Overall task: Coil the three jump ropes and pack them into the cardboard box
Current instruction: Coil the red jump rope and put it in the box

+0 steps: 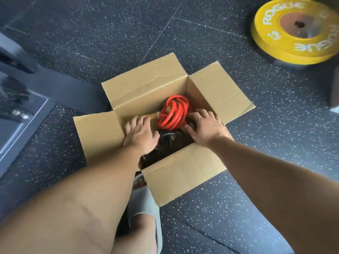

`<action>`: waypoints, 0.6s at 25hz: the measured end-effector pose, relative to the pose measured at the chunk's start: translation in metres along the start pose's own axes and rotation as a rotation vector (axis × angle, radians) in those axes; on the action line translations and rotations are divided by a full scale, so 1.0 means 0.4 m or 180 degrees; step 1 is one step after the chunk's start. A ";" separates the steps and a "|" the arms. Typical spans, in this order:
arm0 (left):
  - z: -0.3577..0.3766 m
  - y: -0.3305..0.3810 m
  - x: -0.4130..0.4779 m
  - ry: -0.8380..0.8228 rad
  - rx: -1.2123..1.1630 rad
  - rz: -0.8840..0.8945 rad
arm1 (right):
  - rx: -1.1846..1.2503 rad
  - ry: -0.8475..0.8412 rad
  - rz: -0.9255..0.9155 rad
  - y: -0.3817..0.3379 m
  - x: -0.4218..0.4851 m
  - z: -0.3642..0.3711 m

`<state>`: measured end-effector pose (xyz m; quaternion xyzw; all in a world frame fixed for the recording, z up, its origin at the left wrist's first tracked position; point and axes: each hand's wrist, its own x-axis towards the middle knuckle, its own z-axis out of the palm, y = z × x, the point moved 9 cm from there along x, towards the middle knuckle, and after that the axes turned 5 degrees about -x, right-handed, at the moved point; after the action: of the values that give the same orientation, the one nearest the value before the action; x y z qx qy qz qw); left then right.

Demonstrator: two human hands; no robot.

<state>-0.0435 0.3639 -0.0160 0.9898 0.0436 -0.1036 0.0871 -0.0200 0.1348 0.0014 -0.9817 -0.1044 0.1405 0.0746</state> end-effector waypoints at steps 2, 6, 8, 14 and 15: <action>0.029 -0.013 0.039 0.0085 0.0020 -0.0198 | -0.0126 0.0173 -0.0016 -0.001 0.002 0.002; 0.080 -0.044 0.080 -0.0018 0.0228 -0.0453 | -0.0123 0.0506 -0.0027 0.001 -0.002 -0.001; 0.065 -0.035 0.074 0.0083 0.0314 -0.0352 | -0.0134 0.0407 -0.0026 0.003 0.002 0.005; -0.054 -0.014 -0.003 0.0173 0.0454 -0.0199 | -0.0010 0.0085 0.0076 0.012 -0.010 -0.003; -0.069 -0.021 -0.030 0.0162 0.0475 -0.0204 | 0.0053 0.0078 0.0126 0.014 -0.018 -0.013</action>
<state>-0.0505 0.3764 0.0119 0.9940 0.0697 -0.0840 0.0087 -0.0241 0.1272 0.0070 -0.9846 -0.0828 0.1307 0.0813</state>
